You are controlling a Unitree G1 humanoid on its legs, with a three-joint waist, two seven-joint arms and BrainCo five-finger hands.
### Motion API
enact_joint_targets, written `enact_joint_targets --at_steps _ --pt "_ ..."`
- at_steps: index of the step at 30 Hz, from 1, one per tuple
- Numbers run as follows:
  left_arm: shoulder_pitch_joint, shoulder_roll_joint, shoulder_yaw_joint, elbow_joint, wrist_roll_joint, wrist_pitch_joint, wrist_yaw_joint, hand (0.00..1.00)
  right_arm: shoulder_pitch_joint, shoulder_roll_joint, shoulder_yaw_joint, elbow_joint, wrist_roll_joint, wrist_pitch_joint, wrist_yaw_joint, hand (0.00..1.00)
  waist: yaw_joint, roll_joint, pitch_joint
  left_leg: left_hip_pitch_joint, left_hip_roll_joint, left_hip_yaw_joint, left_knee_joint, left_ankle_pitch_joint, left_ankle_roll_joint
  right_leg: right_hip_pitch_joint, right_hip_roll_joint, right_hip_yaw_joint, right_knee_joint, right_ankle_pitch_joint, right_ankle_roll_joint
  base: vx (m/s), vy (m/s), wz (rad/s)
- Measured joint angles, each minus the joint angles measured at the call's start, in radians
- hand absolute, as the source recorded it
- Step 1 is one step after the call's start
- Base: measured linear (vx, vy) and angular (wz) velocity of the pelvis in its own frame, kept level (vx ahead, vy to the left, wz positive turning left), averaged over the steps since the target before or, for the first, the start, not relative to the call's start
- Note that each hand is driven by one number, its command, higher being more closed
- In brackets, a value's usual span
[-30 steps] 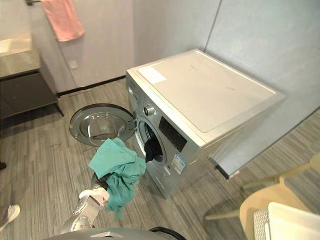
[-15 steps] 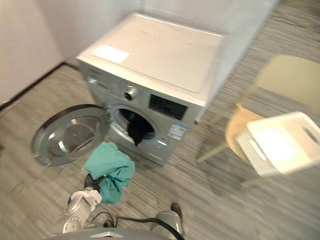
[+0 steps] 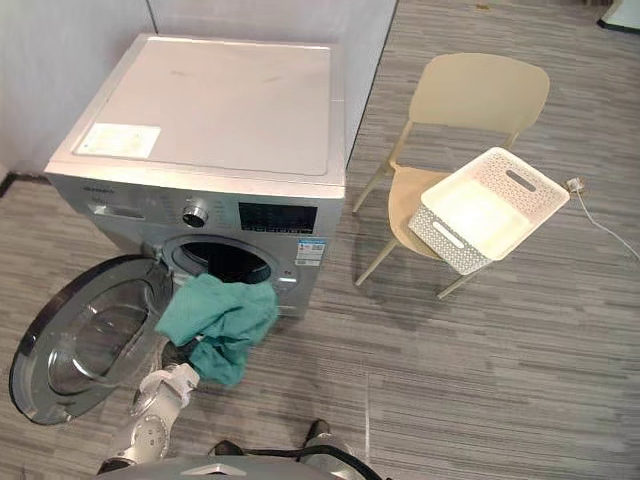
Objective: Pick up the laundry basket with both hands and put the clothes into the washing machine.
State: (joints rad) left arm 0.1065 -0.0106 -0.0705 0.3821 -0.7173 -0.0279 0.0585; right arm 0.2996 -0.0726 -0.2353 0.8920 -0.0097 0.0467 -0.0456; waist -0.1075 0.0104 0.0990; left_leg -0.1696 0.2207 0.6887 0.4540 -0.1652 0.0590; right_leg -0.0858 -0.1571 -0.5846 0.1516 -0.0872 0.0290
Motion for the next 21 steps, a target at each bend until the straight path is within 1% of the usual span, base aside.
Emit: enact_joint_targets --at_steps 1,2,3,4,5,6,7,8,9,10,11,12,13,14,15,16,17,18,19,20,21 --pt "-0.004 -0.002 -0.001 0.000 -0.011 -0.007 0.014 1.00 -0.001 -0.004 0.016 -0.021 -0.010 0.001 -0.007 0.00 0.000 0.005 0.021 -0.038 0.041 -0.044 0.102 0.000 0.001 0.013 0.008 0.000 -0.012 0.001 0.001 -0.08 -0.031 -0.02" --pt "-0.008 -0.003 -0.003 0.000 -0.015 -0.011 0.026 1.00 -0.001 -0.009 0.029 -0.029 -0.020 0.002 -0.012 0.00 0.002 0.009 0.025 -0.060 0.061 -0.061 0.145 0.001 0.001 0.016 0.015 0.001 -0.018 0.002 0.004 -0.10 -0.004 -0.23" --pt "-0.024 -0.006 -0.004 0.000 -0.025 -0.024 0.044 1.00 -0.001 -0.015 0.054 -0.055 -0.038 0.007 -0.026 0.00 0.015 0.003 0.043 -0.103 0.098 -0.076 0.228 0.012 -0.005 0.011 0.021 0.022 -0.025 -0.002 0.003 -0.10 0.039 -0.49" --pt "-0.054 -0.002 0.000 0.001 -0.027 -0.038 0.065 1.00 -0.013 -0.020 0.079 -0.064 -0.039 0.008 -0.033 0.00 0.030 -0.013 0.056 -0.138 0.104 -0.115 0.220 -0.037 -0.018 -0.021 0.018 0.047 -0.015 -0.011 -0.003 -0.11 0.037 -0.58" --pt "-0.074 -0.003 0.000 0.001 -0.027 -0.042 0.073 1.00 -0.020 -0.019 0.084 -0.080 -0.039 0.011 -0.036 0.00 0.035 -0.016 0.062 -0.153 0.106 -0.125 0.188 -0.051 -0.027 -0.042 0.014 0.060 -0.004 -0.011 -0.003 -0.08 0.047 -0.63" --pt "-0.116 -0.005 0.003 -0.001 -0.027 -0.053 0.085 1.00 -0.022 -0.023 0.114 -0.111 -0.040 0.018 -0.051 0.00 0.038 -0.028 0.083 -0.172 0.109 -0.138 0.094 -0.045 -0.039 -0.092 0.001 0.089 0.028 -0.013 -0.003 -0.05 0.045 -0.52" --pt "-0.135 -0.010 0.010 -0.003 -0.027 -0.061 0.093 1.00 -0.022 -0.026 0.128 -0.136 -0.040 0.022 -0.054 0.00 0.039 -0.021 0.088 -0.170 0.109 -0.140 0.022 0.001 -0.043 -0.119 -0.002 0.107 0.055 -0.015 0.001 -0.02 0.123 -0.70" --pt "-0.164 -0.035 0.031 -0.012 -0.028 -0.077 0.109 1.00 -0.022 -0.039 0.158 -0.195 -0.037 0.023 -0.064 0.00 0.039 -0.012 0.111 -0.156 0.113 -0.148 -0.088 0.103 -0.085 -0.177 0.005 0.141 0.126 -0.034 0.025 -0.01 0.124 -0.50" --pt "-0.207 -0.033 0.045 -0.010 -0.030 -0.095 0.130 1.00 -0.029 -0.028 0.178 -0.233 -0.036 0.023 -0.076 0.00 0.021 -0.037 0.138 -0.157 0.083 -0.128 -0.139 0.115 -0.106 -0.235 -0.019 0.164 0.173 -0.042 0.024 0.00 0.141 -0.35" --pt "-0.239 -0.032 0.050 -0.011 -0.034 -0.103 0.137 1.00 -0.034 -0.023 0.179 -0.252 -0.036 0.023 -0.080 0.00 0.020 -0.048 0.162 -0.162 0.072 -0.121 -0.154 0.119 -0.107 -0.258 -0.030 0.169 0.187 -0.043 0.022 -0.04 0.066 -0.11" --pt "-0.315 -0.030 0.063 -0.010 -0.041 -0.114 0.153 1.00 -0.043 -0.020 0.187 -0.302 -0.034 0.024 -0.092 0.00 0.022 -0.063 0.223 -0.176 0.063 -0.108 -0.145 0.120 -0.105 -0.301 -0.049 0.190 0.235 -0.048 0.015 -0.09 0.058 -0.09" --pt "-0.368 -0.029 0.074 -0.008 -0.047 -0.129 0.173 1.00 -0.037 -0.026 0.198 -0.361 -0.030 0.024 -0.099 0.00 0.021 -0.068 0.252 -0.220 0.057 -0.099 -0.122 0.115 -0.098 -0.366 -0.066 0.208 0.286 -0.057 0.014 -0.11 0.026 -0.13" --pt "-0.392 -0.029 0.077 -0.008 -0.047 -0.137 0.185 1.00 -0.030 -0.029 0.203 -0.382 -0.023 0.024 -0.103 0.00 0.022 -0.069 0.255 -0.248 0.057 -0.086 -0.112 0.112 -0.094 -0.408 -0.071 0.225 0.307 -0.062 0.015 -0.10 0.015 -0.19" --pt "-0.440 -0.031 0.090 -0.008 -0.049 -0.153 0.202 1.00 -0.026 -0.040 0.221 -0.414 0.006 0.025 -0.113 0.00 0.022 -0.072 0.266 -0.296 0.061 -0.067 -0.088 0.105 -0.087 -0.472 -0.078 0.249 0.333 -0.069 0.018 -0.06 0.002 -0.30" --pt "-0.496 -0.042 0.112 -0.008 -0.061 -0.160 0.216 1.00 -0.019 -0.060 0.241 -0.460 0.024 0.025 -0.114 0.00 0.020 -0.069 0.292 -0.332 0.080 -0.054 -0.050 0.090 -0.086 -0.515 -0.080 0.256 0.359 -0.070 0.017 -0.06 -0.003 -0.30" --pt "-0.523 -0.049 0.116 -0.007 -0.068 -0.167 0.227 1.00 -0.010 -0.067 0.247 -0.485 0.045 0.025 -0.114 0.00 0.019 -0.065 0.304 -0.350 0.092 -0.054 -0.026 0.078 -0.087 -0.531 -0.081 0.260 0.371 -0.074 0.014 -0.06 0.000 -0.21" --pt "-0.578 -0.064 0.119 -0.007 -0.078 -0.178 0.240 1.00 0.021 -0.084 0.267 -0.546 0.085 0.025 -0.118 0.00 0.018 -0.061 0.313 -0.399 0.114 -0.057 0.032 0.056 -0.084 -0.579 -0.084 0.268 0.413 -0.087 0.014 -0.07 0.008 -0.06" --pt "-0.633 -0.083 0.134 -0.006 -0.087 -0.184 0.247 1.00 0.048 -0.107 0.275 -0.602 0.133 0.024 -0.120 0.00 0.014 -0.056 0.316 -0.447 0.128 -0.059 0.084 0.033 -0.081 -0.632 -0.093 0.275 0.464 -0.107 0.011 -0.08 0.017 0.01" --pt "-0.661 -0.090 0.139 -0.006 -0.089 -0.189 0.253 1.00 0.057 -0.116 0.278 -0.615 0.161 0.024 -0.119 0.00 0.014 -0.054 0.317 -0.473 0.136 -0.060 0.109 0.022 -0.079 -0.659 -0.099 0.279 0.490 -0.115 0.010 -0.06 0.020 0.04" --pt "-0.719 -0.099 0.147 -0.006 -0.098 -0.199 0.266 1.00 0.072 -0.125 0.286 -0.638 0.218 0.021 -0.119 0.00 0.015 -0.049 0.320 -0.528 0.153 -0.065 0.164 0.001 -0.074 -0.716 -0.105 0.292 0.536 -0.128 0.009 -0.06 0.033 0.00" --pt "-0.746 -0.099 0.151 -0.006 -0.107 -0.202 0.268 1.00 0.082 -0.130 0.288 -0.646 0.254 0.010 -0.118 0.00 0.014 -0.047 0.322 -0.553 0.159 -0.069 0.185 -0.009 -0.072 -0.742 -0.109 0.296 0.555 -0.133 0.007 -0.07 0.046 -0.02"
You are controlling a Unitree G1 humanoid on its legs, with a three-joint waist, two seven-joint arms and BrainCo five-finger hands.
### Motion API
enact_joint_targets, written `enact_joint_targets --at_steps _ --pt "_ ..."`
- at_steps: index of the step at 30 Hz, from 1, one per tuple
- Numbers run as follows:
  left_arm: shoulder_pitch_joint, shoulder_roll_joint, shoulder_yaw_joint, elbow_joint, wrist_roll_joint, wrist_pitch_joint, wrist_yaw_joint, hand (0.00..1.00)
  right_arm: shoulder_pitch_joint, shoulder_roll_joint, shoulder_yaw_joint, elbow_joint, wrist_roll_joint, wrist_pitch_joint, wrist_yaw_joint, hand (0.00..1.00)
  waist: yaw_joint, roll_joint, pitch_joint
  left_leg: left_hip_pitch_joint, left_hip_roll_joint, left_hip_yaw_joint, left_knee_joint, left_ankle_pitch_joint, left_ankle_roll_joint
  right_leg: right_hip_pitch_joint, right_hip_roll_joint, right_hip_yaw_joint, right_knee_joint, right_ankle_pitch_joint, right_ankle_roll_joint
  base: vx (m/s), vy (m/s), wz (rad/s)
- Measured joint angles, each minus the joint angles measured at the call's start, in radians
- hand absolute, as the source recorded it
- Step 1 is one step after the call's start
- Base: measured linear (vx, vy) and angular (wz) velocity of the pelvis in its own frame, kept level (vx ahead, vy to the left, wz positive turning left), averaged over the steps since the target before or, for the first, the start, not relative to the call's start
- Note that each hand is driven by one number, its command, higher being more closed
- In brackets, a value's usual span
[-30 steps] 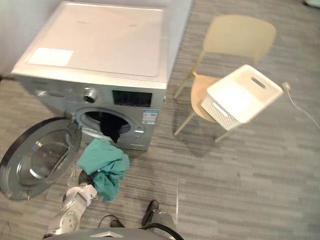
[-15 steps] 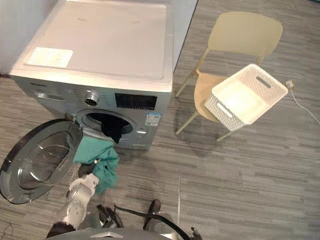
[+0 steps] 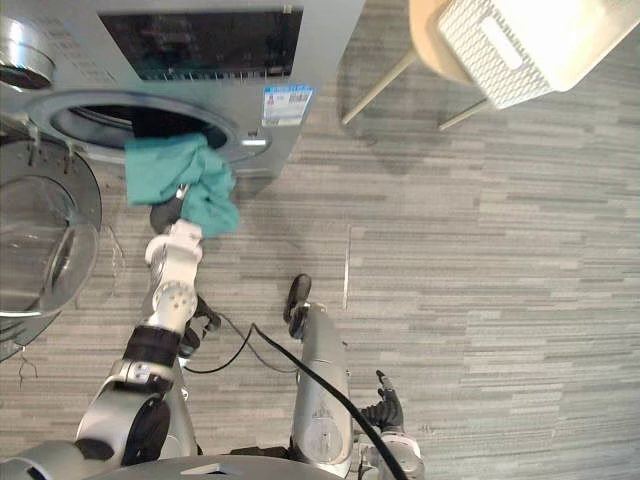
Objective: Pick up the laundry basket with both hands and put the clothes into the washing machine.
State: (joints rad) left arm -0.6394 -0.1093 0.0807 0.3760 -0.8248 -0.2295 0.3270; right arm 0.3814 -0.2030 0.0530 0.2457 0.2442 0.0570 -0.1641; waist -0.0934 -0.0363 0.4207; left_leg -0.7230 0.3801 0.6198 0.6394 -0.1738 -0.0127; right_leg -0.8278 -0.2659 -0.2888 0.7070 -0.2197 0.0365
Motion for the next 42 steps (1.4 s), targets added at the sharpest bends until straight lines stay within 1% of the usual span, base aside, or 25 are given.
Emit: enact_joint_targets --at_steps 1,3,4,5,7,8,9,11,15,19,21,23,26,28,30,32,34,35,36,37,38,39,40,41,42 --pt "-0.046 0.007 0.010 0.001 -0.008 -0.008 0.004 1.00 0.014 -0.008 -0.003 -0.018 0.052 -0.021 0.001 0.00 -0.006 0.009 0.006 -0.046 0.012 -0.006 0.035 -0.015 0.003 -0.042 -0.005 0.002 0.026 -0.005 0.000 -0.07 0.045 0.00" --pt "-0.109 0.027 0.041 0.002 -0.027 -0.021 0.016 1.00 0.036 -0.014 -0.005 -0.061 0.103 -0.034 0.001 0.00 -0.022 0.019 0.019 -0.102 0.028 -0.017 0.086 -0.032 0.018 -0.093 -0.011 0.008 0.064 -0.009 -0.002 -0.07 0.037 0.02" --pt "-0.146 0.044 0.056 -0.002 -0.044 -0.031 0.026 1.00 0.057 -0.014 -0.010 -0.105 0.109 -0.035 -0.002 0.00 -0.023 0.024 0.038 -0.123 0.034 -0.019 0.111 -0.040 0.025 -0.115 -0.017 0.014 0.084 -0.010 -0.004 -0.09 0.020 0.01" --pt "-0.161 0.055 0.068 -0.005 -0.050 -0.034 0.033 1.00 0.064 -0.014 -0.012 -0.118 0.110 -0.035 -0.002 0.00 -0.025 0.025 0.040 -0.136 0.036 -0.019 0.118 -0.043 0.028 -0.131 -0.019 0.019 0.091 -0.011 -0.004 -0.08 0.001 0.00" --pt "-0.208 0.081 0.101 -0.010 -0.083 -0.059 0.042 1.00 0.082 -0.014 -0.017 -0.155 0.113 -0.035 -0.002 0.00 -0.033 0.029 0.043 -0.183 0.039 -0.018 0.140 -0.050 0.037 -0.186 -0.023 0.030 0.111 -0.011 -0.004 -0.07 -0.011 -0.02" --pt "-0.238 0.109 0.122 -0.011 -0.117 -0.076 0.051 1.00 0.084 -0.012 -0.018 -0.167 0.118 -0.044 -0.002 0.00 -0.040 0.032 0.054 -0.206 0.051 -0.020 0.159 -0.058 0.039 -0.206 -0.022 0.030 0.112 -0.009 -0.005 -0.07 -0.021 -0.09" --pt "-0.266 0.142 0.144 -0.011 -0.141 -0.084 0.059 1.00 0.089 -0.008 -0.018 -0.184 0.125 -0.048 -0.002 0.00 -0.045 0.032 0.065 -0.223 0.057 -0.019 0.166 -0.059 0.040 -0.221 -0.020 0.031 0.112 -0.002 -0.007 -0.05 -0.021 -0.12" --pt "-0.306 0.165 0.181 -0.011 -0.182 -0.101 0.076 1.00 0.089 -0.005 -0.019 -0.195 0.140 -0.055 0.000 0.00 -0.052 0.033 0.087 -0.229 0.064 -0.018 0.167 -0.058 0.041 -0.225 -0.012 0.030 0.100 0.009 -0.006 -0.01 -0.020 -0.14" --pt "-0.397 0.217 0.225 -0.011 -0.220 -0.110 0.091 1.00 0.090 0.001 -0.021 -0.196 0.160 -0.062 0.010 0.00 -0.055 0.033 0.087 -0.268 0.073 -0.014 0.162 -0.053 0.045 -0.255 0.003 0.027 0.073 0.034 -0.008 0.02 -0.009 -0.11" --pt "-0.457 0.268 0.232 -0.005 -0.223 -0.110 0.121 1.00 0.091 0.003 -0.020 -0.192 0.190 -0.064 0.012 0.00 -0.051 0.033 0.091 -0.276 0.077 -0.013 0.153 -0.052 0.045 -0.252 0.013 0.021 0.043 0.049 -0.007 0.05 0.016 -0.08" --pt "-0.526 0.302 0.228 0.046 -0.223 -0.108 0.125 1.00 0.090 0.003 -0.020 -0.186 0.191 -0.064 0.012 0.00 -0.046 0.033 0.091 -0.277 0.075 -0.012 0.138 -0.047 0.045 -0.245 0.019 0.014 0.014 0.065 -0.005 0.03 0.022 -0.04" --pt "-0.581 0.326 0.219 0.092 -0.223 -0.102 0.124 1.00 0.083 0.003 -0.021 -0.177 0.194 -0.064 0.015 0.00 -0.048 0.033 0.091 -0.277 0.068 -0.011 0.119 -0.039 0.046 -0.236 0.021 0.006 -0.011 0.077 -0.004 0.00 0.020 0.02" --pt "-0.718 0.375 0.131 0.185 -0.222 -0.062 0.114 1.00 0.072 0.001 -0.024 -0.143 0.228 -0.075 0.032 0.00 -0.046 0.033 0.091 -0.275 0.046 -0.005 0.061 -0.009 0.047 -0.220 0.027 -0.007 -0.082 0.115 0.000 -0.01 0.038 0.07" --pt "-0.790 0.433 0.091 0.262 -0.221 -0.018 0.081 1.00 0.067 0.001 -0.025 -0.134 0.233 -0.076 0.037 0.00 -0.044 0.033 0.091 -0.274 0.031 0.015 0.018 0.012 0.051 -0.219 0.033 -0.009 -0.138 0.149 0.002 -0.02 0.050 -0.04" --pt "-0.857 0.464 0.046 0.274 -0.222 0.007 0.087 1.00 0.052 0.002 -0.025 -0.108 0.236 -0.082 0.052 0.00 -0.039 0.033 0.091 -0.280 0.028 0.024 0.000 0.024 0.055 -0.219 0.044 -0.011 -0.180 0.178 0.000 -0.02 0.052 -0.12" --pt "-0.888 0.495 0.009 0.273 -0.222 0.010 0.100 1.00 0.050 0.011 -0.025 -0.105 0.244 -0.082 0.052 0.00 -0.039 0.033 0.091 -0.295 0.028 0.024 -0.011 0.032 0.058 -0.220 0.051 -0.020 -0.215 0.197 0.001 -0.01 0.032 -0.07" --pt "-0.895 0.498 -0.019 0.228 -0.202 -0.007 0.148 1.00 0.055 0.028 -0.033 -0.105 0.264 -0.085 0.053 0.00 -0.040 0.033 0.091 -0.312 0.030 0.019 -0.015 0.038 0.060 -0.220 0.059 -0.031 -0.234 0.206 0.000 -0.01 0.005 0.03" --pt "-0.895 0.505 -0.047 0.221 -0.165 -0.026 0.177 0.00 0.055 0.029 -0.036 -0.105 0.264 -0.086 0.056 0.00 -0.039 0.032 0.091 -0.317 0.030 0.017 -0.014 0.039 0.061 -0.222 0.061 -0.035 -0.235 0.206 0.000 -0.01 0.003 0.04" --pt "-0.895 0.523 -0.063 0.222 -0.080 -0.026 0.195 0.00 0.055 0.029 -0.038 -0.105 0.264 -0.085 0.058 0.00 -0.038 0.032 0.091 -0.322 0.030 0.014 -0.014 0.039 0.061 -0.222 0.062 -0.038 -0.239 0.209 -0.002 -0.01 0.001 0.04" --pt "-0.895 0.537 -0.071 0.222 -0.033 -0.026 0.195 0.00 0.055 0.029 -0.038 -0.105 0.264 -0.085 0.059 0.00 -0.038 0.032 0.091 -0.324 0.031 0.012 -0.014 0.039 0.061 -0.222 0.062 -0.041 -0.240 0.209 -0.002 -0.01 0.007 0.03" --pt "-0.898 0.573 -0.107 0.229 0.039 -0.013 0.183 0.00 0.054 0.028 -0.038 -0.105 0.264 -0.085 0.058 0.00 -0.034 0.032 0.091 -0.323 0.023 0.013 -0.032 0.047 0.074 -0.217 0.062 -0.043 -0.259 0.218 0.003 -0.01 0.009 0.05" --pt "-0.913 0.599 -0.135 0.248 0.111 0.009 0.153 0.00 0.055 0.025 -0.038 -0.101 0.264 -0.085 0.058 0.00 -0.029 0.032 0.091 -0.320 0.015 0.014 -0.051 0.056 0.076 -0.210 0.064 -0.047 -0.283 0.229 0.004 -0.01 0.011 0.08" --pt "-0.928 0.604 -0.140 0.271 0.164 0.025 0.128 0.00 0.055 0.023 -0.038 -0.098 0.264 -0.085 0.058 0.00 -0.026 0.032 0.091 -0.317 0.011 0.015 -0.061 0.061 0.079 -0.205 0.064 -0.049 -0.292 0.232 0.005 -0.01 0.008 0.10" --pt "-0.957 0.610 -0.164 0.328 0.255 0.065 0.080 0.00 0.048 0.014 -0.038 -0.081 0.264 -0.085 0.060 0.00 -0.019 0.032 0.091 -0.306 0.004 0.016 -0.075 0.067 0.080 -0.188 0.066 -0.051 -0.311 0.240 0.009 -0.01 0.003 0.12" --pt "-0.969 0.612 -0.182 0.372 0.314 0.095 0.052 0.00 0.037 0.008 -0.037 -0.062 0.265 -0.085 0.068 0.00 -0.019 0.031 0.091 -0.292 -0.003 0.017 -0.089 0.071 0.081 -0.175 0.068 -0.050 -0.324 0.245 0.010 -0.01 0.000 0.07"
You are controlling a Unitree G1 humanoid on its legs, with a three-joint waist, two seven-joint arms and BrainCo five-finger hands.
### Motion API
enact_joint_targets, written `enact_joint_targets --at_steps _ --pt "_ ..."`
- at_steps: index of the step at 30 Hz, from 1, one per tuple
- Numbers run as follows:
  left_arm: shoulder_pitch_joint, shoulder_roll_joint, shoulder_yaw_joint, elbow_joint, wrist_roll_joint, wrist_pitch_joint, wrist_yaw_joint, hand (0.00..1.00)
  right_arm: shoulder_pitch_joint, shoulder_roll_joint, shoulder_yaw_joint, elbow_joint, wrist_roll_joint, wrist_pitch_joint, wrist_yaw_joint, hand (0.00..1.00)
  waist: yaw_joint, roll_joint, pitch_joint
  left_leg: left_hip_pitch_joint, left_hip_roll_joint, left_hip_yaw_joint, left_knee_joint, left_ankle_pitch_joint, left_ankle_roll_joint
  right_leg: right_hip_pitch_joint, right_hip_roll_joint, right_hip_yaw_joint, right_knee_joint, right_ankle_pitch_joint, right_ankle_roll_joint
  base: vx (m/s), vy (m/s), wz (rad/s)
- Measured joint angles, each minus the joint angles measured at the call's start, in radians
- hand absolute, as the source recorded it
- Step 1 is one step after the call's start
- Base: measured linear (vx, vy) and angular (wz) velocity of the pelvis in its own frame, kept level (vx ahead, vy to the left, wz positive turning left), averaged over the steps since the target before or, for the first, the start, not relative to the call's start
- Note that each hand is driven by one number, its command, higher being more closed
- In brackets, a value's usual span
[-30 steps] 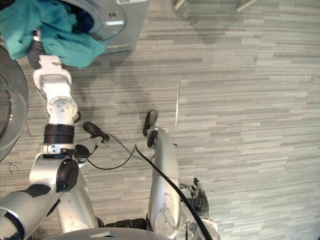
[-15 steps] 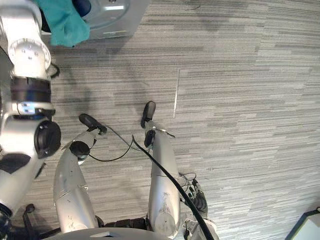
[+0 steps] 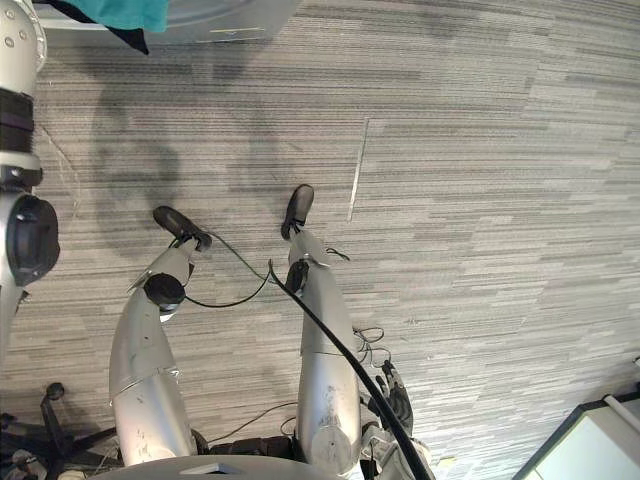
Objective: Pick up the laundry basket with both hands and put the clothes into the washing machine.
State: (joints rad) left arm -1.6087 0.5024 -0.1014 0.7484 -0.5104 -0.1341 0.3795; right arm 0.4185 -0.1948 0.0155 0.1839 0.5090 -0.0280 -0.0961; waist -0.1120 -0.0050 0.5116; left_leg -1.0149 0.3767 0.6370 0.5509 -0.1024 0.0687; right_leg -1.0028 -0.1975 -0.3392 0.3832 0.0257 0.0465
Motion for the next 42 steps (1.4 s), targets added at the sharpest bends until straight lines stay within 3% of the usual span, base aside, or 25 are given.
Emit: enact_joint_targets --at_steps 1,2,4,5,8,10,13,18,23,27,33,40,42 --pt "-0.002 0.001 -0.021 0.035 0.196 0.060 -0.028 0.00 -0.001 -0.004 0.004 0.006 0.000 0.000 0.014 0.00 0.002 0.000 0.000 0.016 -0.003 0.007 -0.011 0.001 0.000 0.020 0.003 0.001 -0.025 0.013 0.001 0.00 0.000 0.00" --pt "-0.002 0.006 -0.034 0.049 0.272 0.080 -0.042 0.00 -0.001 -0.007 0.003 0.009 0.000 0.000 0.021 0.00 0.001 0.000 0.000 0.021 -0.003 0.011 -0.014 0.001 0.000 0.028 0.006 0.002 -0.040 0.021 0.003 -0.01 0.002 -0.16" --pt "-0.005 0.012 -0.071 0.054 0.573 0.146 -0.080 0.00 -0.003 -0.004 0.003 0.013 0.002 0.000 0.023 0.00 -0.003 0.000 0.000 0.029 -0.002 0.030 -0.031 0.001 0.000 0.041 0.014 0.007 -0.101 0.058 0.007 -0.01 -0.001 -0.27" --pt "-0.003 0.016 -0.083 0.056 0.661 0.162 -0.093 0.00 -0.005 0.000 0.003 0.013 0.004 0.000 0.024 0.00 -0.006 0.000 0.000 0.027 0.001 0.037 -0.032 0.001 0.000 0.041 0.019 0.011 -0.118 0.070 0.008 -0.01 -0.020 -0.27" --pt "0.021 0.016 -0.144 0.056 0.964 0.188 -0.147 0.00 -0.011 0.021 0.003 0.012 0.020 -0.001 0.029 0.00 -0.021 0.000 0.000 0.019 0.019 0.050 -0.029 -0.001 -0.002 0.040 0.039 0.020 -0.155 0.092 0.009 -0.01 -0.046 -0.23" --pt "0.030 0.030 -0.150 0.054 1.129 0.194 -0.145 0.00 -0.006 0.028 0.004 0.012 0.045 -0.018 0.032 0.00 -0.029 0.000 0.000 0.020 0.034 0.051 -0.026 0.000 -0.006 0.039 0.052 0.021 -0.155 0.092 0.009 -0.01 -0.056 -0.18" --pt "0.030 0.093 -0.196 0.047 1.270 0.194 -0.142 0.00 -0.006 0.027 0.014 0.012 0.047 -0.018 0.042 0.00 -0.027 0.000 0.000 0.022 0.048 0.051 -0.030 0.008 -0.017 0.037 0.065 0.020 -0.155 0.092 0.009 -0.01 -0.072 -0.10" --pt "0.010 0.125 -0.175 0.047 1.297 0.213 -0.136 0.00 -0.004 0.026 0.019 0.012 0.077 -0.019 0.044 0.00 -0.027 0.000 0.000 0.027 0.048 0.051 -0.043 0.018 -0.023 0.036 0.069 0.019 -0.156 0.092 0.009 -0.01 -0.058 0.00" --pt "0.005 0.126 -0.161 0.050 1.212 0.256 -0.122 0.00 -0.003 0.025 0.021 0.012 0.078 -0.019 0.044 0.00 -0.025 0.000 0.000 0.035 0.048 0.051 -0.051 0.025 -0.028 0.042 0.072 0.019 -0.156 0.093 0.007 0.00 -0.046 0.00" --pt "0.019 0.128 -0.134 0.038 1.206 0.260 -0.081 0.00 -0.002 0.025 0.021 0.012 0.081 -0.020 0.044 0.00 -0.025 0.000 0.000 0.041 0.039 0.050 -0.083 0.047 -0.028 0.041 0.072 0.011 -0.156 0.095 0.005 0.00 -0.054 0.06" --pt "0.127 0.142 -0.036 -0.026 1.212 0.241 -0.085 0.00 0.001 0.026 0.022 0.012 0.081 -0.021 0.044 0.00 -0.023 0.000 0.000 0.067 0.025 0.049 -0.135 0.088 -0.039 0.051 0.075 -0.001 -0.156 0.095 0.004 0.00 -0.062 0.06" --pt "0.295 0.092 0.153 -0.006 0.977 0.231 -0.173 0.00 0.000 0.028 0.020 0.023 0.081 -0.021 0.043 0.00 -0.017 0.000 -0.001 0.092 0.032 0.048 -0.142 0.093 -0.043 0.087 0.087 -0.002 -0.180 0.095 0.004 0.00 -0.072 0.00" --pt "0.331 0.051 0.180 0.025 0.853 0.232 -0.221 0.00 0.001 0.028 0.018 0.029 0.081 -0.021 0.042 0.00 -0.004 0.000 -0.001 0.092 0.039 0.045 -0.134 0.092 -0.043 0.097 0.093 -0.003 -0.195 0.103 -0.006 0.00 -0.057 0.00"
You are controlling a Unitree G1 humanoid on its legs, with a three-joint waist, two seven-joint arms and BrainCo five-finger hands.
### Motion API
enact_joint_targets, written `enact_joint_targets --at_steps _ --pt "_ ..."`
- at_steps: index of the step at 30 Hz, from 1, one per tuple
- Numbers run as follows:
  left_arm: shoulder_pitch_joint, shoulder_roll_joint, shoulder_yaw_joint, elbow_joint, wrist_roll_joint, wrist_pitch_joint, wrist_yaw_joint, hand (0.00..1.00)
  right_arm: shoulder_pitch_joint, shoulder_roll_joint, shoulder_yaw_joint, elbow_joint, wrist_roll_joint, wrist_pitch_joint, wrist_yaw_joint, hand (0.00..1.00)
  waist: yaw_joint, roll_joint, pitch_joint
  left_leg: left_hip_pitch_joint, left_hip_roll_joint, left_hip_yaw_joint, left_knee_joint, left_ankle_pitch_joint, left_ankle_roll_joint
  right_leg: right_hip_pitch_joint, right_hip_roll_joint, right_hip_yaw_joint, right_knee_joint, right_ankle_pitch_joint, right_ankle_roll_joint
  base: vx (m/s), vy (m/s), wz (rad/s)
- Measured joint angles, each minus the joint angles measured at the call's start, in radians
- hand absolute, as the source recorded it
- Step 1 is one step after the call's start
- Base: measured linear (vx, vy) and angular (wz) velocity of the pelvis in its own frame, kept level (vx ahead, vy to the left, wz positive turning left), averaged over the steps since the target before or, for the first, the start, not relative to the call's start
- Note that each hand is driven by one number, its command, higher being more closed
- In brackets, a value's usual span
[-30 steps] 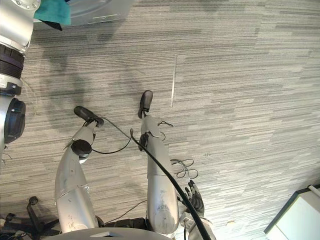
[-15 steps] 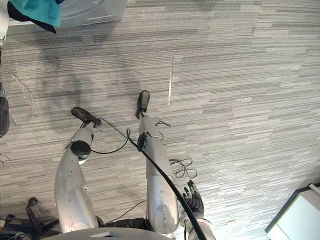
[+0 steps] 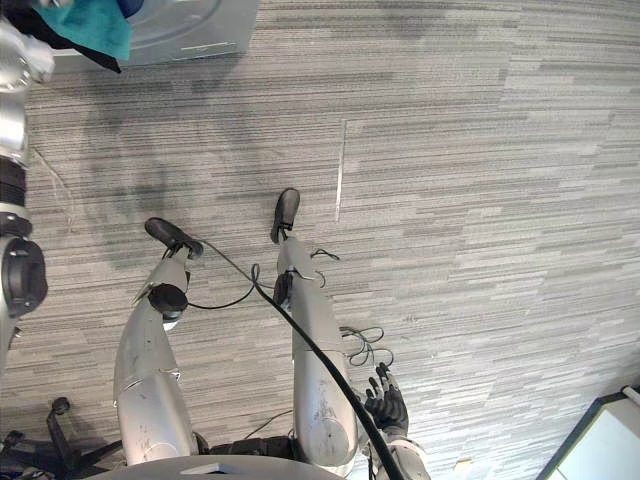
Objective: Pick up the laundry basket with both hands and put the clothes into the washing machine.
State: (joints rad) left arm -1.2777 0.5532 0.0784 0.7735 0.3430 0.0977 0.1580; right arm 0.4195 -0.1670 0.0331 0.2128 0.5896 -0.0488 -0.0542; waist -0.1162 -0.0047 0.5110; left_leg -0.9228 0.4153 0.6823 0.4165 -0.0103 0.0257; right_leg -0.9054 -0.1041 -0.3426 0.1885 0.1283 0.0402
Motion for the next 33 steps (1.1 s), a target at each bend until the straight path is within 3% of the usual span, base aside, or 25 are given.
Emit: enact_joint_targets --at_steps 5,11,13,14,15,16,19,22,24,26,29,33 --pt "0.086 -0.023 0.006 -0.003 -0.186 -0.036 -0.077 0.00 0.000 0.003 -0.005 0.001 -0.003 0.004 0.000 0.00 0.002 0.000 0.000 0.015 0.012 -0.002 0.021 -0.002 0.001 0.020 0.007 0.000 0.000 0.003 -0.004 0.00 -0.039 -0.04" --pt "0.366 -0.101 0.042 -0.204 -0.255 -0.083 -0.052 0.00 -0.001 0.005 -0.017 0.001 -0.003 0.004 0.000 0.00 0.004 0.000 -0.001 0.062 0.018 -0.002 0.017 -0.005 -0.002 0.063 0.011 -0.001 0.005 -0.003 -0.009 0.00 -0.045 -0.01" --pt "0.549 -0.181 0.050 -0.367 -0.297 -0.104 -0.014 0.00 -0.004 0.031 -0.058 -0.037 0.019 -0.021 0.023 0.00 0.010 0.000 -0.002 0.097 0.017 -0.001 0.027 -0.002 -0.005 0.088 0.006 -0.002 0.033 -0.020 -0.023 0.02 -0.038 0.07" --pt "0.662 -0.246 0.060 -0.450 -0.307 -0.122 0.004 0.00 -0.029 0.052 -0.057 -0.110 0.033 -0.068 0.050 0.00 0.013 -0.001 -0.006 0.124 0.018 -0.004 0.028 -0.003 -0.006 0.107 0.003 -0.003 0.055 -0.037 -0.026 0.02 -0.031 0.07" --pt "0.717 -0.286 0.060 -0.481 -0.313 -0.130 0.011 0.00 -0.062 0.069 -0.056 -0.129 0.033 -0.092 0.065 0.00 0.018 0.000 -0.026 0.127 0.018 -0.006 0.028 -0.004 -0.009 0.106 0.002 -0.004 0.068 -0.049 -0.029 0.02 -0.055 0.08" --pt "0.841 -0.380 0.049 -0.524 -0.322 -0.146 0.013 0.00 -0.163 0.098 -0.043 -0.120 0.031 -0.131 0.092 0.00 0.036 0.001 -0.084 0.133 0.020 -0.012 0.024 -0.007 -0.019 0.105 0.002 -0.008 0.089 -0.073 -0.035 0.02 -0.058 0.07" --pt "1.036 -0.483 -0.002 -0.531 -0.338 -0.164 0.008 0.00 -0.251 0.117 -0.039 -0.093 0.007 -0.138 0.109 0.00 0.078 0.014 -0.125 0.212 0.014 -0.030 0.014 -0.003 -0.032 0.175 -0.010 -0.028 0.140 -0.120 -0.042 0.05 -0.058 0.27" --pt "1.179 -0.502 -0.020 -0.524 -0.362 -0.166 -0.009 0.00 -0.242 0.119 -0.046 -0.029 -0.015 -0.125 0.109 0.00 0.083 0.012 -0.149 0.302 -0.001 -0.046 0.013 -0.008 -0.042 0.251 -0.030 -0.036 0.192 -0.171 -0.037 0.08 -0.020 0.26" --pt "1.292 -0.503 -0.034 -0.506 -0.385 -0.172 -0.032 0.00 -0.221 0.119 -0.047 0.029 -0.046 -0.105 0.108 0.00 0.084 0.012 -0.201 0.380 -0.016 -0.050 0.005 -0.017 -0.053 0.317 -0.046 -0.038 0.222 -0.204 -0.028 0.14 -0.002 0.15" --pt "1.332 -0.503 -0.038 -0.458 -0.423 -0.182 -0.050 0.00 -0.221 0.119 -0.049 0.076 -0.059 -0.094 0.108 0.00 0.090 0.013 -0.204 0.479 -0.027 -0.050 -0.018 -0.018 -0.056 0.414 -0.050 -0.044 0.223 -0.219 -0.023 0.14 -0.013 0.14" --pt "1.418 -0.514 -0.036 -0.387 -0.455 -0.186 -0.078 0.00 -0.199 0.118 -0.073 0.169 -0.103 -0.088 0.107 0.00 0.098 0.011 -0.293 0.584 -0.082 -0.068 -0.143 0.026 -0.069 0.523 -0.060 -0.081 0.166 -0.229 -0.014 0.06 -0.030 0.33" --pt "1.465 -0.516 -0.005 -0.391 -0.479 -0.185 -0.078 0.00 -0.193 0.112 -0.124 0.287 -0.162 -0.078 0.096 0.00 0.107 0.012 -0.341 0.679 -0.139 -0.108 -0.274 0.064 -0.082 0.629 -0.082 -0.137 0.127 -0.248 -0.009 0.06 -0.024 0.49"
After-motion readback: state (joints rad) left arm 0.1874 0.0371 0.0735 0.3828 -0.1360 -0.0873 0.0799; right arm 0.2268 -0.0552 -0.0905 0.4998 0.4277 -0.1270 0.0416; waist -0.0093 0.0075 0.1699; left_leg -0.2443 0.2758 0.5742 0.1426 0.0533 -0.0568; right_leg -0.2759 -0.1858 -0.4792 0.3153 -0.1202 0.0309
